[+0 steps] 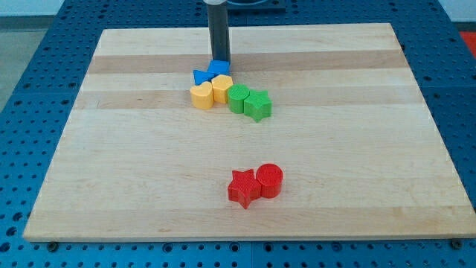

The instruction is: Move the green star right side of the yellow hexagon

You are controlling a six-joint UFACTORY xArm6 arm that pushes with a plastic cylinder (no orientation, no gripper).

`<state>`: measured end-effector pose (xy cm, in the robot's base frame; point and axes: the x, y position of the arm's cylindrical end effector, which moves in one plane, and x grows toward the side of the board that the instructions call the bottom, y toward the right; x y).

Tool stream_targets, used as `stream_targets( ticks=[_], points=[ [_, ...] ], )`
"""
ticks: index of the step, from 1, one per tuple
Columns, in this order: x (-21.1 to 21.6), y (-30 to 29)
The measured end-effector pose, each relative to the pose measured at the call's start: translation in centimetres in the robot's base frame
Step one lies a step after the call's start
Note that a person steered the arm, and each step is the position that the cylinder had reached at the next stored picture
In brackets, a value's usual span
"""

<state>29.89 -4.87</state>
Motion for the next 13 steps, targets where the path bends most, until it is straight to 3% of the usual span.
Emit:
stream_targets(
  ticks=[2,5,7,9,13],
  points=[
    [0.6,1.9],
    [4.8,9.2],
    [10.3,12.8],
    [17.0,10.7],
    [16.2,4.8]
  ],
)
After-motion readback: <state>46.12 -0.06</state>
